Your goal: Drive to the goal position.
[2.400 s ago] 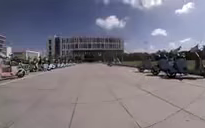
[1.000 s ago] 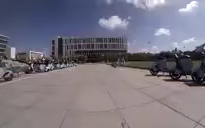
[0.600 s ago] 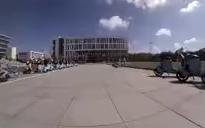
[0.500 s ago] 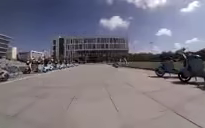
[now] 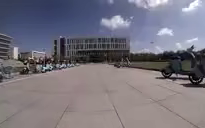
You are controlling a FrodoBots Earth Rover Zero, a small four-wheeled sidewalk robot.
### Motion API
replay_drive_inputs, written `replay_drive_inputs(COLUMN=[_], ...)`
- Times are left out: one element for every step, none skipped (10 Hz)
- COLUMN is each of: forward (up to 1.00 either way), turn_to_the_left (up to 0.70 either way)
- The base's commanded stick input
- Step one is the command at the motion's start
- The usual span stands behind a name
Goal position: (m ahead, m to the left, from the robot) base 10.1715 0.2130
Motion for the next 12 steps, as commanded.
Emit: replay_drive_inputs(forward=[0.70, 0.70, 0.70, 0.70, 0.70, 0.70, 0.70, 0.70, 0.70, 0.70, 0.70, 0.70], turn_to_the_left=[0.00, 0.00, 0.00, 0.00, 0.00, 0.00, 0.00, 0.00, 0.00, 0.00, 0.00, 0.00])
